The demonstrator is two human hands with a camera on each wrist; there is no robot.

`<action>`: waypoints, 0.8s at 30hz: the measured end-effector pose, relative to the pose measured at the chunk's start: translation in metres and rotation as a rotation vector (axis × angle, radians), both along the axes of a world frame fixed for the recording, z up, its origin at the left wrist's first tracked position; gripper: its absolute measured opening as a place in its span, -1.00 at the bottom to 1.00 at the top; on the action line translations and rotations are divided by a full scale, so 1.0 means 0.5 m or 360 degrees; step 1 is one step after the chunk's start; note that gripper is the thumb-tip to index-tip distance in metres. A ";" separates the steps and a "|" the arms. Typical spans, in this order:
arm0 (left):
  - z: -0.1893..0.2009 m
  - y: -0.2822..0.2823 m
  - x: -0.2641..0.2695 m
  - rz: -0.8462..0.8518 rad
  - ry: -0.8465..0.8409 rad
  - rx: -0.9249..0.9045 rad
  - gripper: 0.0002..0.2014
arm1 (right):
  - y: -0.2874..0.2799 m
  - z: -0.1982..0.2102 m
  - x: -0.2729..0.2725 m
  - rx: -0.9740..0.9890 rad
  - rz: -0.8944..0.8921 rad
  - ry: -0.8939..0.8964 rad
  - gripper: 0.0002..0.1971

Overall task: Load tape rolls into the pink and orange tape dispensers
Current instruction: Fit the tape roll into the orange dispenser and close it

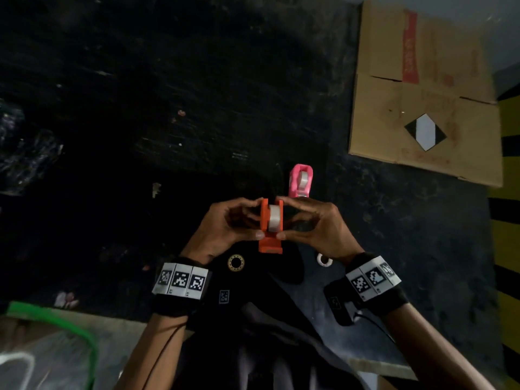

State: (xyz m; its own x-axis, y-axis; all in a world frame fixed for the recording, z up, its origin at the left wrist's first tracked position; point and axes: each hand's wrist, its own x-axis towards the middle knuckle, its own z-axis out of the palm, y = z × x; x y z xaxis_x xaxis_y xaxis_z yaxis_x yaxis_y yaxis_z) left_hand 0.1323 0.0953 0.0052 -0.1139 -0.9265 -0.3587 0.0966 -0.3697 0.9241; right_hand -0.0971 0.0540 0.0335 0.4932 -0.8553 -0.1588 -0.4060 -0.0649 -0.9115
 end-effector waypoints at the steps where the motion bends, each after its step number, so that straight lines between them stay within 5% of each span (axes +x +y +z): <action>1: -0.007 -0.017 0.004 -0.0012 -0.0027 0.0007 -0.38 | -0.019 -0.012 0.008 -0.0114 0.0029 0.0106 -0.33; 8: -0.110 -0.196 0.033 0.0022 -0.0177 0.0048 -0.26 | -0.204 -0.095 0.084 -0.0508 0.0123 0.1076 -0.21; 16: -0.217 -0.288 0.029 0.0111 -0.0423 0.0144 -0.28 | -0.307 -0.217 0.124 -0.0377 0.0109 0.1186 -0.54; 20: -0.204 -0.288 0.022 0.0136 -0.0603 0.0153 -0.30 | -0.287 -0.217 0.122 -0.0610 0.0036 0.1198 -0.30; 24: -0.194 -0.280 0.019 0.0110 -0.0787 0.0167 -0.40 | -0.256 -0.218 0.116 -0.0929 0.0086 0.0972 -0.59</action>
